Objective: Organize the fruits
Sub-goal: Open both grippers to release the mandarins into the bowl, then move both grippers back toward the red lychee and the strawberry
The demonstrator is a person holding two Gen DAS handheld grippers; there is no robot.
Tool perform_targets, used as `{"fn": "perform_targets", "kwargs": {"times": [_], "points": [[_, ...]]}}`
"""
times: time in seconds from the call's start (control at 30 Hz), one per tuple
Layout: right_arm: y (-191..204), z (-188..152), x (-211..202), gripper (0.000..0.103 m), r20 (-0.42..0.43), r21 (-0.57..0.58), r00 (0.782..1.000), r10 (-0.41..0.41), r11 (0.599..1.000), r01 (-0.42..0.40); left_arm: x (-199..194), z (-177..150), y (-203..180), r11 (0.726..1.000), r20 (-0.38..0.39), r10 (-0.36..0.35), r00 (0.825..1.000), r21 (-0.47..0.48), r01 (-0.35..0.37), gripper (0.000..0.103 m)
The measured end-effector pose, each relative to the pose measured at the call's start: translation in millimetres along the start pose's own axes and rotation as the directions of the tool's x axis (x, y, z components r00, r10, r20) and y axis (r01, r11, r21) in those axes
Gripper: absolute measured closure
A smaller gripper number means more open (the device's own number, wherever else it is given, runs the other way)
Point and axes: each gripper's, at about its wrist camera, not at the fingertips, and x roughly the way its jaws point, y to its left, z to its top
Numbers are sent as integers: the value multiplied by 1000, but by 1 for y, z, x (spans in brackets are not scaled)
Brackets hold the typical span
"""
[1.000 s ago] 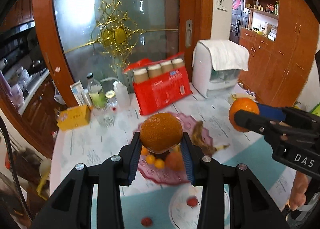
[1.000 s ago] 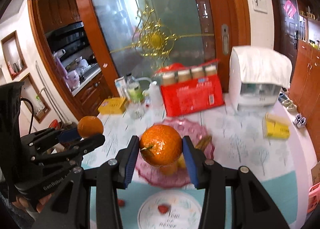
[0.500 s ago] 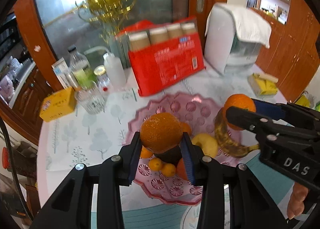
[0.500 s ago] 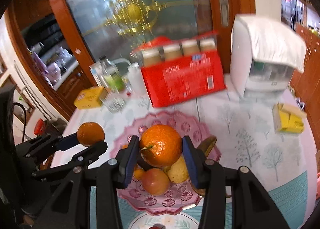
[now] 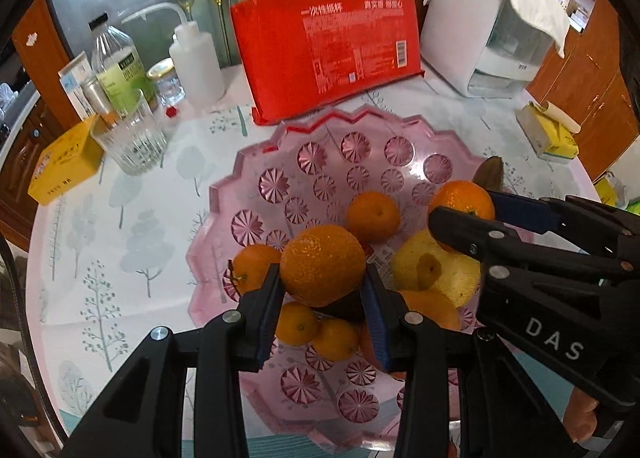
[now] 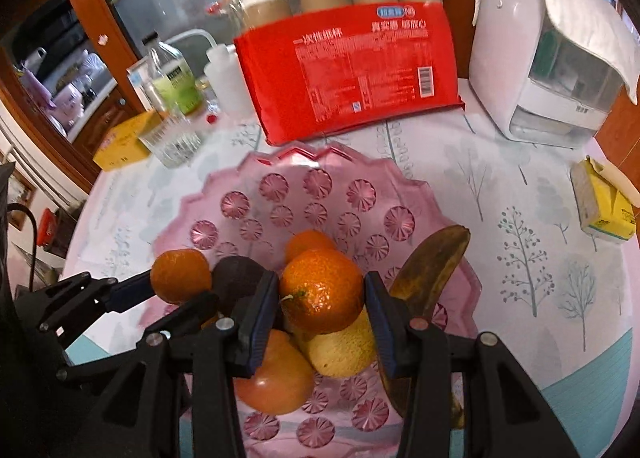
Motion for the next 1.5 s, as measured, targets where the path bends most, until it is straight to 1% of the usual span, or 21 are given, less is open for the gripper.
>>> {"fn": "perform_targets", "kwargs": {"times": [0.1,0.23,0.3,0.37,0.43,0.57,0.7,0.9,1.07,1.3,1.5], "points": [[-2,1,8,58,-14,4,999,-34,999,34,7,0,1,1000,-8,4,1000,-2,-4,65],[-6,2,9,58,-16,22,1000,-23,999,24,10,2,1,1000,-3,7,1000,-3,-7,65],[-7,2,8,57,-17,28,1000,-19,999,19,10,3,0,1000,8,13,1000,0,-13,63],[-8,2,6,57,-14,31,1000,-19,999,20,7,5,-1,1000,29,18,999,5,-18,50],[-10,1,2,57,-1,37,1000,-23,999,23,4,5,-2,999,50,38,998,8,-39,45],[-11,3,-10,57,29,40,1000,-11,999,10,1,5,-1,999,46,36,998,1,-36,45],[-8,3,-21,57,58,27,998,-21,999,19,-5,3,0,999,48,37,998,-7,-36,45],[-2,0,-38,57,90,2,996,-25,1000,25,-23,0,4,999,65,39,997,-16,-38,44],[3,-2,-54,57,112,-10,994,-20,1000,22,-45,-2,7,998,93,49,994,-30,-47,37],[11,-9,-78,57,141,-28,990,-11,999,15,-74,-9,5,998,124,47,991,-37,-42,33],[20,-19,-100,57,165,-51,986,-6,999,15,-104,-22,1,998,159,63,985,-32,-59,27]]}}
